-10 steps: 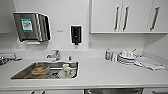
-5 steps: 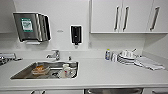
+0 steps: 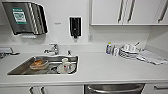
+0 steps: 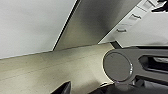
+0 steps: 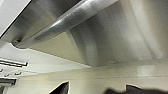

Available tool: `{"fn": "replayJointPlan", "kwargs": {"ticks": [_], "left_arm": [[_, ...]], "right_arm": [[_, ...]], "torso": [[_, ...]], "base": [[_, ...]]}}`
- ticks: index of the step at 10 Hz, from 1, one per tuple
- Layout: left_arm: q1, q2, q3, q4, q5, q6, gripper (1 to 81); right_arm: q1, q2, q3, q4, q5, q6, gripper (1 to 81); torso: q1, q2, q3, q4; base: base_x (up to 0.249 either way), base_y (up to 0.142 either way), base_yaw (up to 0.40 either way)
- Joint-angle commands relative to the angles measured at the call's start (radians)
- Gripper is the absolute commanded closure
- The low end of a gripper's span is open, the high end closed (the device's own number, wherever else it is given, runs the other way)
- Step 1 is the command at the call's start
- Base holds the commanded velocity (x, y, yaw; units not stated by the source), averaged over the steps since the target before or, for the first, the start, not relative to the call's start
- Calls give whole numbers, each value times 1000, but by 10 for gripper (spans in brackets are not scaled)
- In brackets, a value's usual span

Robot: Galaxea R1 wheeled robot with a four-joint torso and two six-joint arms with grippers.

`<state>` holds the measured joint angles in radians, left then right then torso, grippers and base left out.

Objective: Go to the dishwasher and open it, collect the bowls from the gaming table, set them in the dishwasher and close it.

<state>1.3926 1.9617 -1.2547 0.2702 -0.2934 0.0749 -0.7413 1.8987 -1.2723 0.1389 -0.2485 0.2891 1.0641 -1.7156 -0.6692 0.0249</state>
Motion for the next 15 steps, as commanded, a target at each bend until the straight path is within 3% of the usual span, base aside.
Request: {"fn": "replayJointPlan", "kwargs": {"ticks": [1,3,4,6,8,11,13,15], "left_arm": [[-62,-62,21,23,1,2,10],[-66,-119,37,32,-45,2,10],[-68,-145,49,70,-52,2,10],[-92,-188,87,92,-58,2,10],[-135,-225,156,93,-43,0,10],[-233,-282,300,87,66,-7,10],[-263,-320,366,81,82,-7,10],[-267,-334,391,83,82,-7,10]], "right_arm": [[183,-73,76,11,-81,24,10],[237,-73,110,10,-101,45,10],[249,-70,114,8,-106,51,10],[251,-53,111,8,-106,56,10],[242,-34,105,8,-104,56,10],[230,-4,79,8,-104,56,10],[237,22,62,8,-104,58,10],[286,56,32,2,-124,128,10]], "torso": [[0,0,2,0],[0,0,-2,0],[0,0,-2,0],[0,0,-2,0],[0,0,-2,0],[0,0,-2,0],[0,0,-2,0],[0,0,-2,0]], "base": [[0,0,0],[0,0,0],[0,0,0],[0,0,0],[0,0,0],[0,0,0],[0,0,0],[0,0,0]]}}
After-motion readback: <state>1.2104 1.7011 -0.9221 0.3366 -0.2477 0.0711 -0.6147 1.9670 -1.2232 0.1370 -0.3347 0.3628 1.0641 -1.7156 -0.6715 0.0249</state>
